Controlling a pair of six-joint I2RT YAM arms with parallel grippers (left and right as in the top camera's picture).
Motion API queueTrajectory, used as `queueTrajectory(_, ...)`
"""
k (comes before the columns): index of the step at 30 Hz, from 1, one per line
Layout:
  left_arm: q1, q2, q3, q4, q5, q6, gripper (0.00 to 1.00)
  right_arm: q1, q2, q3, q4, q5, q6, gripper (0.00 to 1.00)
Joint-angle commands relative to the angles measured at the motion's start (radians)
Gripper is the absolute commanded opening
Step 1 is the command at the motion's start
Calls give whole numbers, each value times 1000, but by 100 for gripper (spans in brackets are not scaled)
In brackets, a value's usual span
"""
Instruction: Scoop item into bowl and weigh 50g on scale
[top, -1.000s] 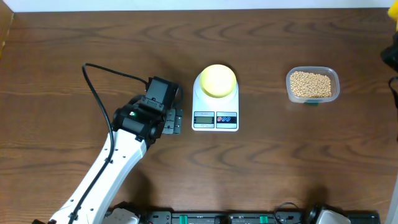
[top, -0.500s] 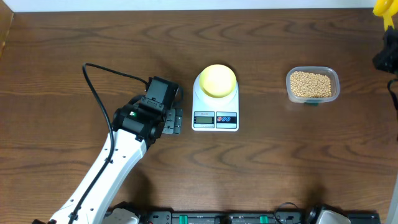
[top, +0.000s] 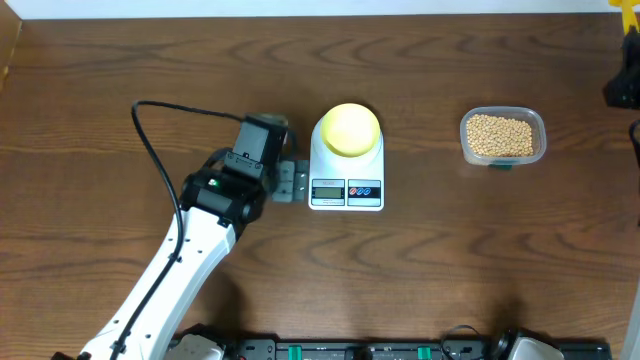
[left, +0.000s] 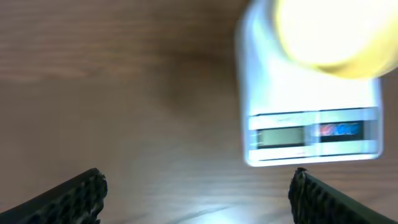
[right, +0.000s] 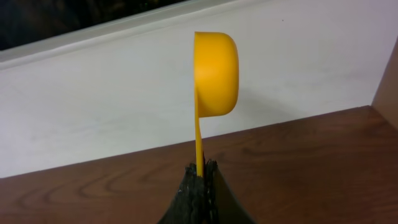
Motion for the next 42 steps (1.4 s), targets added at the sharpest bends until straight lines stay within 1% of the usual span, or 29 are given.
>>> queueTrajectory(1, 2, 46, -4, 49, 343, 79, 95, -4, -6, 19, -2, -90, -16, 1)
queueTrajectory(3, -1, 76, -4, 49, 345, 77, 95, -4, -6, 19, -2, -104, -16, 1)
queueTrajectory(6, -18, 166, -4, 62, 344, 77, 95, -4, -6, 19, -10, -104, -16, 1)
queueTrajectory(7, -25, 192, -4, 63, 336, 72, 98, -4, -6, 19, -18, -104, -16, 1)
queueTrajectory(8, -32, 214, -4, 64, 324, 66, 98, -4, -6, 19, -22, -104, -16, 1)
queueTrajectory(10, -58, 275, -4, 77, 233, -15, 98, -4, -6, 19, -37, -104, -16, 1)
queueTrajectory(12, -80, 308, -4, 112, 192, -71, 98, -4, -6, 19, -45, -104, -16, 1)
queueTrajectory(14, -96, 326, -4, 171, 194, -87, 98, -4, -6, 19, -47, -104, -16, 1)
queueTrajectory(15, -100, 328, -4, 194, 208, -117, 98, -4, -6, 19, -47, -104, -16, 1)
queueTrajectory(16, -103, 331, -4, 222, 221, -175, 98, -4, -6, 19, -47, -104, -16, 1)
queueTrajectory(17, -103, 335, -4, 235, 216, -175, 98, -4, -6, 19, -47, -104, -16, 1)
queueTrajectory(20, -109, 340, -7, 239, 210, -224, 98, -4, -6, 19, -48, -104, -16, 1)
queueTrajectory(22, -128, 340, -16, 239, 151, -267, 98, -4, -6, 19, -47, -104, -16, 1)
queueTrajectory(24, -187, 340, -18, 245, 23, -275, 98, -4, -6, 19, -47, -104, -16, 1)
queueTrajectory(27, -251, 347, -18, 246, -64, -276, 98, -4, -6, 19, -46, -104, -16, 1)
queueTrajectory(29, -268, 364, -18, 243, -79, -276, 98, -4, -6, 19, -47, -104, -16, 1)
queueTrajectory(32, -273, 420, -18, 244, -78, -328, 98, -4, -6, 19, -45, -104, -17, 1)
queueTrajectory(37, -273, 460, -18, 245, -79, -328, 98, -4, -6, 19, -43, -104, -17, 1)
queueTrajectory(40, -273, 462, -18, 245, -116, -344, 98, -4, -6, 19, -43, -104, -16, 1)
queueTrajectory(42, -271, 466, -18, 248, -165, -374, 98, -4, -6, 19, -43, -104, -17, 1)
